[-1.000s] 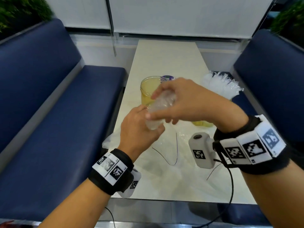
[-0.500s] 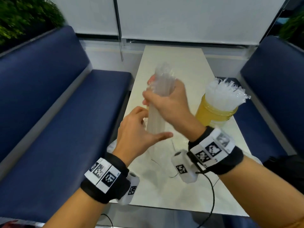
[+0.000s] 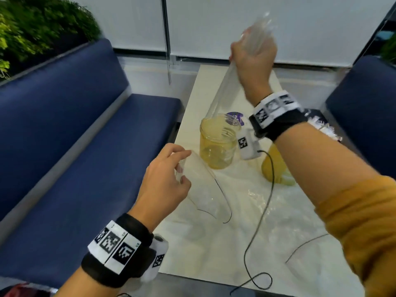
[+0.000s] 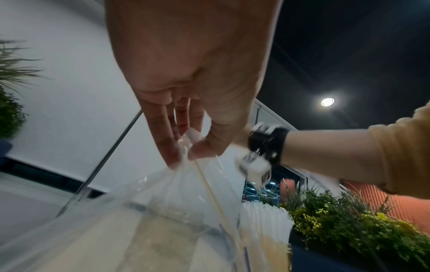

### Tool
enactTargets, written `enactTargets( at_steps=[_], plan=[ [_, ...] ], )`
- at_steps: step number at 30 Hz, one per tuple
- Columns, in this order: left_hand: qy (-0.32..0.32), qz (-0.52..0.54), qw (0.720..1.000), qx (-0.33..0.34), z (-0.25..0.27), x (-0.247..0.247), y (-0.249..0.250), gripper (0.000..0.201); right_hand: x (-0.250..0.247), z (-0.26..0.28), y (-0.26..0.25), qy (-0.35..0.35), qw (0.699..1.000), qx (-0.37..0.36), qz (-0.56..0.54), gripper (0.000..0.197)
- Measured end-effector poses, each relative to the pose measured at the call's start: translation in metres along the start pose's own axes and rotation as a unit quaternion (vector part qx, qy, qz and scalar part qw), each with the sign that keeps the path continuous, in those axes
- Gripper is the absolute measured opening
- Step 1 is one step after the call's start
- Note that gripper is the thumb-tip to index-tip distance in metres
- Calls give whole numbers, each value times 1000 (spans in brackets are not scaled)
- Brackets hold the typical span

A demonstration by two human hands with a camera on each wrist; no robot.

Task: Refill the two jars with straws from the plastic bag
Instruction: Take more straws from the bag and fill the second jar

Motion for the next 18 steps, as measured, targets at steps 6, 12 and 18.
enactTargets(
  at_steps=[6, 12, 18],
  plan=[
    [30, 15, 999, 14, -10, -24, -1, 53, 21, 45, 102, -62, 988, 85, 115, 21],
    [52, 32, 997, 37, -17, -37, 6, 48, -3, 76, 151, -98, 956, 193, 199, 59],
    [37, 33, 998, 42, -26, -31, 16, 48, -29, 79, 156, -160, 901, 290, 279, 145]
  ],
)
Point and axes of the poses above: each hand's wrist, its own z-axis away from the middle knuckle, its own x-axis out of the palm, y = z × x, the point moved 8 cm from there along -z, towards the middle knuckle, and after that the axes turned 1 degree about -y, right-handed, at the moved point
